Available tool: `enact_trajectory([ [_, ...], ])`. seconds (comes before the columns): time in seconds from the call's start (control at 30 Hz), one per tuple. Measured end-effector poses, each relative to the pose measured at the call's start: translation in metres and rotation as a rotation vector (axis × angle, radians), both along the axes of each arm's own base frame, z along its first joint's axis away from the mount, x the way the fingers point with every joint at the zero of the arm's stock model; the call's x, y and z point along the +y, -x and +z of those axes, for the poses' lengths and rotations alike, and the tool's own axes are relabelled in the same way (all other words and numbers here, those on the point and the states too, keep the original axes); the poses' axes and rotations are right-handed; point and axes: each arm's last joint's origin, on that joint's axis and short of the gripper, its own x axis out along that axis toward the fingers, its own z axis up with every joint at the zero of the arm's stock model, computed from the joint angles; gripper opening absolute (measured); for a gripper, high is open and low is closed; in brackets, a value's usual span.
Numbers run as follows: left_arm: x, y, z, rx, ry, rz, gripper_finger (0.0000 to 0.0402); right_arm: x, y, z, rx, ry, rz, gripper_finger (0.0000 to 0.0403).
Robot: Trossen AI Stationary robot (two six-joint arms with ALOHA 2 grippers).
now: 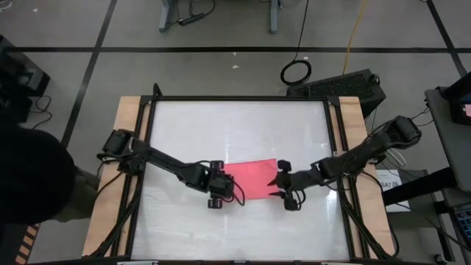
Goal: Roll towel
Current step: Roll the pink towel
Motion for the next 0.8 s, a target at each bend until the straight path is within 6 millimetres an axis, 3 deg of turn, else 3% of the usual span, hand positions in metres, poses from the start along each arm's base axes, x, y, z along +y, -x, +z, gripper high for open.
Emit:
enact_trajectory([
  [0.47,0.029,-0.011,-0.028,0.109,0.109,0.037,0.0198,0.034,-0.005,-0.04,0.094,-0.055,0.034,0.0159],
  [0.63,0.028,-0.007,-0.032,0.131,0.178,0.07,0.0198,0.026,-0.006,-0.052,0.16,-0.008,-0.008,0.0159],
  [0.8,0.012,-0.005,-0.032,0.131,0.26,0.082,0.0198,0.006,-0.006,-0.057,0.219,0.104,-0.114,0.0159],
])
